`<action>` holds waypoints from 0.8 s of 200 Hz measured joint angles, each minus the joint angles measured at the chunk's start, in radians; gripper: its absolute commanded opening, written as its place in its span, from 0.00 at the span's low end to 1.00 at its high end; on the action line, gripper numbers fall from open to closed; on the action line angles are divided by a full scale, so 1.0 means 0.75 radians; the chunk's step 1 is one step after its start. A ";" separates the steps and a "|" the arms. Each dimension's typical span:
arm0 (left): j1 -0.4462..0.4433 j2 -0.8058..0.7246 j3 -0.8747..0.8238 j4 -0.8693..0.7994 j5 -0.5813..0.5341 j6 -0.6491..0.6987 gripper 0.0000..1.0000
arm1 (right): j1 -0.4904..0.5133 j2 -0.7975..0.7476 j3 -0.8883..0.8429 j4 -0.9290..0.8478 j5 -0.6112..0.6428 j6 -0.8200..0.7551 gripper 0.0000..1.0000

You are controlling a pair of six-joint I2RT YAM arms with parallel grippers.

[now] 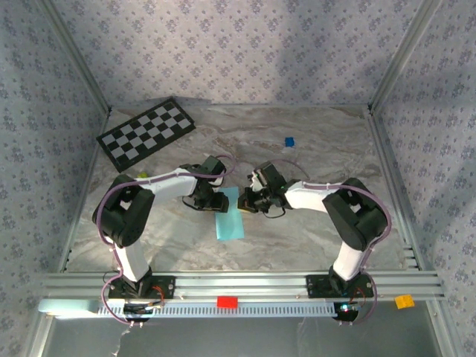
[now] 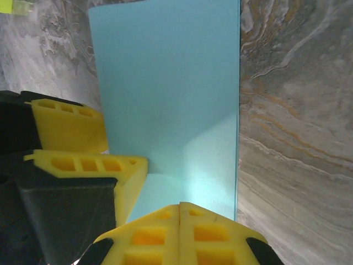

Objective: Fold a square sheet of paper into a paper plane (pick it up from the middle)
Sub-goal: Hold the square sheet of paper at the center of the table.

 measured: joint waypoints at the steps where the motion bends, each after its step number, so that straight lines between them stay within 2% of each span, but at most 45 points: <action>1: 0.000 0.000 0.000 0.000 0.000 0.000 0.49 | 0.001 0.001 0.001 0.000 0.000 0.001 0.02; 77: 0.000 0.000 -0.003 0.006 0.000 -0.005 0.49 | 0.027 0.106 0.076 -0.006 -0.020 -0.009 0.02; 130: 0.000 -0.006 -0.011 0.017 0.001 -0.016 0.49 | 0.053 0.145 0.154 -0.205 0.066 -0.194 0.02; 160: -0.002 -0.034 -0.033 0.048 0.010 -0.051 0.53 | 0.053 0.145 0.162 -0.228 0.083 -0.267 0.02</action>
